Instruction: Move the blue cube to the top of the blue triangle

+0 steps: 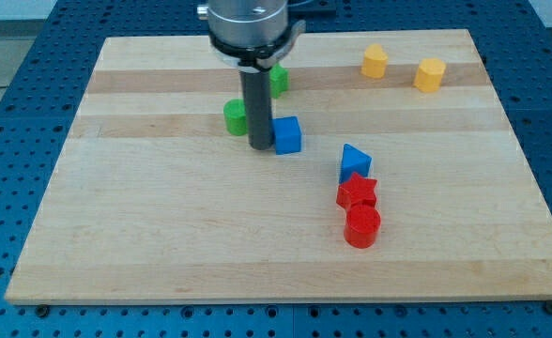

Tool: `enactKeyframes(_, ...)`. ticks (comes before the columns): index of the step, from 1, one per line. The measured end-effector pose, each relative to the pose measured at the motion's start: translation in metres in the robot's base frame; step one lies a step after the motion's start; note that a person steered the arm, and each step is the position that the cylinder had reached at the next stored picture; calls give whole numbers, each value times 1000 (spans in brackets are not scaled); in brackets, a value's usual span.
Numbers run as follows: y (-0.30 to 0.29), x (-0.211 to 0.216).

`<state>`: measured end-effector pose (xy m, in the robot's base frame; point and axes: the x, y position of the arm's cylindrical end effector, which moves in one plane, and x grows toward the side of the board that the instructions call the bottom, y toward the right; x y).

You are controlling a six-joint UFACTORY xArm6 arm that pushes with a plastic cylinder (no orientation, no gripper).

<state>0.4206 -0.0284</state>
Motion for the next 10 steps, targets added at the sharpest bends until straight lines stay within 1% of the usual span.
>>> enactKeyframes(1,9,-4)
enactKeyframes(2,-2,-13)
enactKeyframes(5,17,-10)
enactKeyframes(8,65,-9)
enactKeyframes(9,77,-9)
enactKeyframes(10,80,0)
